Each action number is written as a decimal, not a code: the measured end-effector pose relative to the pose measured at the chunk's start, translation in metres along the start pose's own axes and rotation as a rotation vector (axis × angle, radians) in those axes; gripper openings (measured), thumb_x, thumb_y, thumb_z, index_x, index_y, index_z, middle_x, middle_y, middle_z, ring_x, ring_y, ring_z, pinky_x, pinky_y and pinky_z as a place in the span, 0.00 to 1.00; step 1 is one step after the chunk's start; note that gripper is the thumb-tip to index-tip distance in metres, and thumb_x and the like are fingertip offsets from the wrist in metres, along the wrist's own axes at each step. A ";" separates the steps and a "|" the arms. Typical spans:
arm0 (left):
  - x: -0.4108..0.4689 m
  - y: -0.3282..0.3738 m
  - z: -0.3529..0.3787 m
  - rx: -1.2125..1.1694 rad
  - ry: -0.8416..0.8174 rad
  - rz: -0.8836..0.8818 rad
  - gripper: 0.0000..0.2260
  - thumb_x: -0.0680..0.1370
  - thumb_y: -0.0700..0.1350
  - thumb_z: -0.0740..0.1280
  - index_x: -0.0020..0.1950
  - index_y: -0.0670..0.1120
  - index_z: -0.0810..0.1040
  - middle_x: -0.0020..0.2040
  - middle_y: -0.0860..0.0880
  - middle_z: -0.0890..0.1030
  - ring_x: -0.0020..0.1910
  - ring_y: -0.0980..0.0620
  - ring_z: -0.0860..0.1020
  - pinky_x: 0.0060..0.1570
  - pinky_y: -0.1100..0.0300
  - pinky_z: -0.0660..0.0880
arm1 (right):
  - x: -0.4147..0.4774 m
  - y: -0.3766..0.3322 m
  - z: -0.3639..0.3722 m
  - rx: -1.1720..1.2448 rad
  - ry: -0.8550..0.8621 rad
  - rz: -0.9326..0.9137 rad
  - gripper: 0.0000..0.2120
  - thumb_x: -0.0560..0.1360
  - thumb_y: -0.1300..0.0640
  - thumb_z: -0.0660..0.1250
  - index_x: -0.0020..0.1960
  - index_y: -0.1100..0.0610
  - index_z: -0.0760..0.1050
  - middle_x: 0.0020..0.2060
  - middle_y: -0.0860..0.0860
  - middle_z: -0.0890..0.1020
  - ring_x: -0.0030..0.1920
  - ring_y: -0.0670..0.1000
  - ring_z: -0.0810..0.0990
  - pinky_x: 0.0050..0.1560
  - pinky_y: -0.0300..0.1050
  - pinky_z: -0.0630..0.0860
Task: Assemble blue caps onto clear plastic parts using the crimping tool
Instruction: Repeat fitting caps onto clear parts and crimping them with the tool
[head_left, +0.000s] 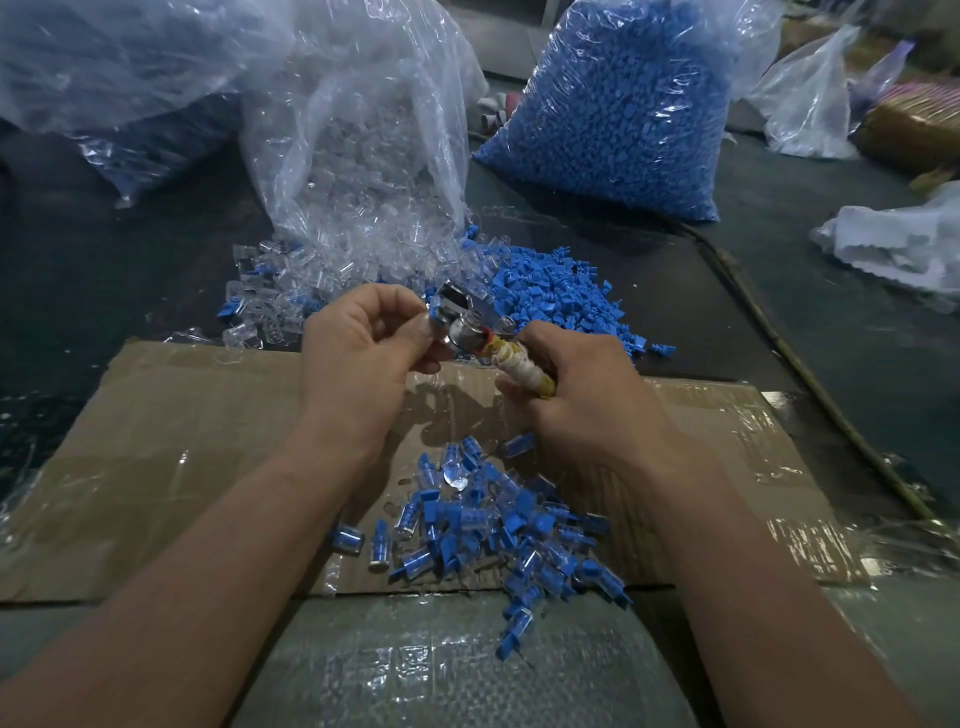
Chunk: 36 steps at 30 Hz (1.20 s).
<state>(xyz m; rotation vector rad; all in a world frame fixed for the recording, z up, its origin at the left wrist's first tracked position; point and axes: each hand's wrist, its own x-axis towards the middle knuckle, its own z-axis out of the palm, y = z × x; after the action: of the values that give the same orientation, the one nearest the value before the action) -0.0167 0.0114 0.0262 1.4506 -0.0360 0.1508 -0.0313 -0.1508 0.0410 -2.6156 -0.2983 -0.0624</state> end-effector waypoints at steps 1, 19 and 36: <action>0.000 0.001 0.000 -0.003 0.003 0.001 0.08 0.73 0.32 0.65 0.39 0.44 0.76 0.32 0.49 0.80 0.31 0.56 0.79 0.33 0.65 0.77 | 0.000 -0.001 0.000 -0.005 0.005 -0.005 0.07 0.73 0.52 0.68 0.43 0.50 0.69 0.33 0.42 0.72 0.36 0.42 0.70 0.33 0.37 0.63; 0.000 0.019 -0.019 0.163 -0.529 -0.236 0.04 0.62 0.41 0.70 0.35 0.45 0.83 0.29 0.49 0.80 0.24 0.57 0.74 0.26 0.66 0.71 | 0.004 0.024 -0.015 -0.059 -0.134 0.118 0.15 0.64 0.45 0.74 0.47 0.48 0.74 0.39 0.41 0.76 0.40 0.41 0.72 0.37 0.41 0.66; -0.004 0.010 -0.009 0.080 -0.303 -0.203 0.03 0.68 0.37 0.69 0.37 0.43 0.81 0.32 0.48 0.82 0.23 0.61 0.72 0.23 0.71 0.70 | 0.001 0.024 -0.016 -0.172 -0.289 0.095 0.32 0.60 0.43 0.76 0.62 0.48 0.70 0.48 0.43 0.70 0.50 0.46 0.69 0.48 0.43 0.66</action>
<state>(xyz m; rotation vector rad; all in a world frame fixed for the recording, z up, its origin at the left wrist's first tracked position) -0.0221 0.0214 0.0343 1.5366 -0.1304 -0.2362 -0.0243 -0.1790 0.0437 -2.8049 -0.2775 0.3387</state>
